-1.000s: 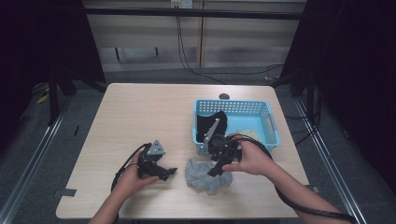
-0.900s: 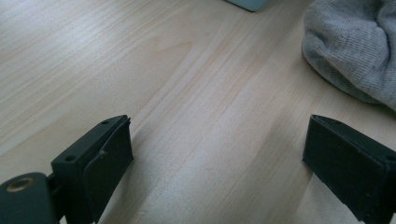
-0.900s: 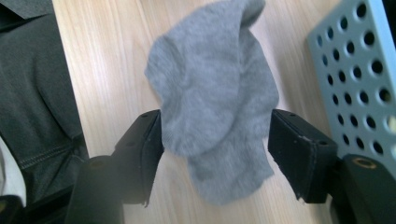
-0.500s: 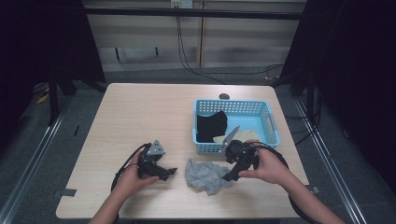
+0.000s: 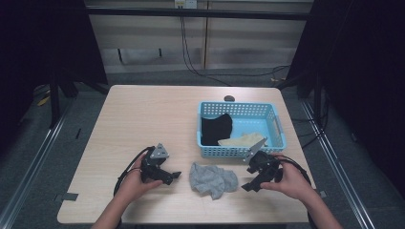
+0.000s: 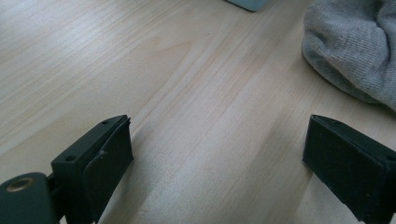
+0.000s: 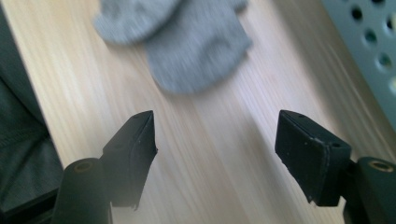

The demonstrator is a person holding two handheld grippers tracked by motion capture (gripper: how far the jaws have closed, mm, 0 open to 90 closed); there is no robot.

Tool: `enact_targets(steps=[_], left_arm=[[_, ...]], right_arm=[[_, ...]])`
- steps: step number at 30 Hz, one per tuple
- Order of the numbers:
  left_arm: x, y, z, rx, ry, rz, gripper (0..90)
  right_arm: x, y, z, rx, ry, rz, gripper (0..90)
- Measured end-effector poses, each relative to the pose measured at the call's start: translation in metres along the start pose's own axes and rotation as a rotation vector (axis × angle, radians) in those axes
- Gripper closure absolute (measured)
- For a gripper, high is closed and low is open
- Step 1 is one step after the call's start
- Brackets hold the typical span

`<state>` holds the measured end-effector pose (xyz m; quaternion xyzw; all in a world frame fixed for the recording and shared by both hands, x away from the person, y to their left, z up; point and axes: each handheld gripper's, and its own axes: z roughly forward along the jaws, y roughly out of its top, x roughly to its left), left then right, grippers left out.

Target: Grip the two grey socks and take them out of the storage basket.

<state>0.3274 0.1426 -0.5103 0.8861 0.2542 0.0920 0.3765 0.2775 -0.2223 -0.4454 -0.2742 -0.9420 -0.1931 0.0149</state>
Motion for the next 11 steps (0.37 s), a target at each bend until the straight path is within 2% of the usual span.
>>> enact_targets(steps=[2,4,7,10,11], left_arm=[[0.0,0.0,0.0,0.0,0.0,0.0,7.5],[0.0,0.0,0.0,0.0,0.001,0.0,7.5],[0.0,0.0,0.0,0.0,0.001,-0.001,7.5],[0.0,0.0,0.0,0.0,0.001,-0.001,7.5],[0.0,0.0,0.0,0.0,0.001,-0.001,7.5]], right_arm=[[-0.002,-0.006,-0.001,-0.007,-0.021,0.008,29.0],[-0.003,-0.01,-0.001,-0.032,-0.011,0.022,28.9],[-0.003,-0.013,0.001,-0.038,-0.018,0.036,27.4],[-0.001,-0.007,0.002,-0.098,-0.018,0.059,25.6],[0.001,-0.003,0.005,-0.127,-0.026,0.08,24.8]])
